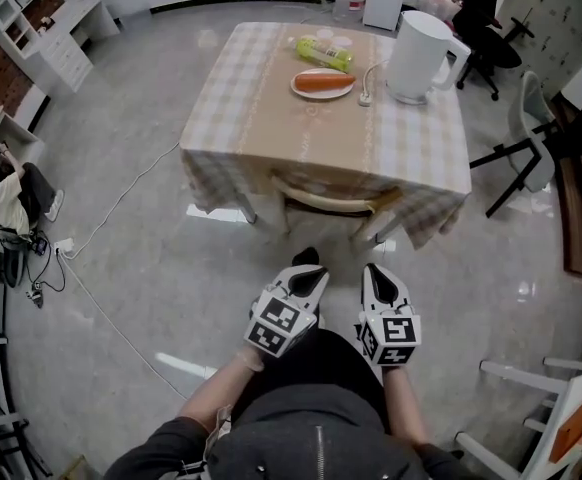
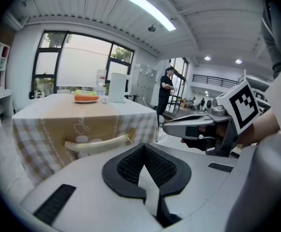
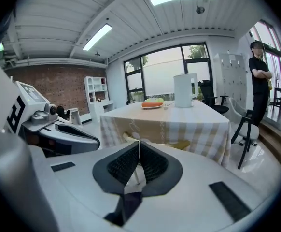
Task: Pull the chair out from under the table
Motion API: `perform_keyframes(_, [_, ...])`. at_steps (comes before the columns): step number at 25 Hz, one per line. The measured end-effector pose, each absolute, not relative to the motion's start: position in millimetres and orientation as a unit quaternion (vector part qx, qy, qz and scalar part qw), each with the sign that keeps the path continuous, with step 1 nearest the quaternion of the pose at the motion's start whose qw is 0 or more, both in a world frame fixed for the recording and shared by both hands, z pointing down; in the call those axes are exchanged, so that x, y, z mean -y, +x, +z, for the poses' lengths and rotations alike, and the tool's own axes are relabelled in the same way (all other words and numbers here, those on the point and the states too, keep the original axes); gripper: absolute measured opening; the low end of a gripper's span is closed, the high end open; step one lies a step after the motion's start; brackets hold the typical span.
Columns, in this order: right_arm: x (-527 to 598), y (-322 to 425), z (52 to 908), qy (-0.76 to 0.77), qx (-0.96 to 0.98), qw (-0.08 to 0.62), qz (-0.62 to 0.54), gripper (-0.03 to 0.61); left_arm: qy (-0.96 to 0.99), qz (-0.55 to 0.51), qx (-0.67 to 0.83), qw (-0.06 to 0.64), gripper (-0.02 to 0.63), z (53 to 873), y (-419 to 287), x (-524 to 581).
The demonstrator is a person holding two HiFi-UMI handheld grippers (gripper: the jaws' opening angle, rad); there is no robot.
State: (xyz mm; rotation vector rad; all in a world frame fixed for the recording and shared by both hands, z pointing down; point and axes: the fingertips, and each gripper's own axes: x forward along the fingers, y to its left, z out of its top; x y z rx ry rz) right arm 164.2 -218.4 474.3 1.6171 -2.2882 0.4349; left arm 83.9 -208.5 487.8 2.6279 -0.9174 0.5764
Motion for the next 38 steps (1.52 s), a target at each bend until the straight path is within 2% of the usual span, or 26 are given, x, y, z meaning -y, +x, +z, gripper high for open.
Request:
perform_keyframes(9, [256, 138, 484, 0.484, 0.842, 0.21, 0.11, 0.012, 0.925, 0.223, 0.287, 0.113, 0.006, 497, 82, 253])
perform_keyframes(17, [297, 136, 496, 0.454, 0.844, 0.283, 0.037, 0.012, 0.918, 0.307, 0.248, 0.044, 0.005, 526, 84, 293])
perform_keyframes(23, [329, 137, 516, 0.415, 0.846, 0.335, -0.008, 0.012, 0.908, 0.349, 0.229, 0.022, 0.006, 550, 86, 327])
perform_keyframes(38, [377, 120, 557, 0.308, 0.862, 0.402, -0.003, 0.012, 0.9, 0.392, 0.187, 0.03, 0.006, 579, 86, 379])
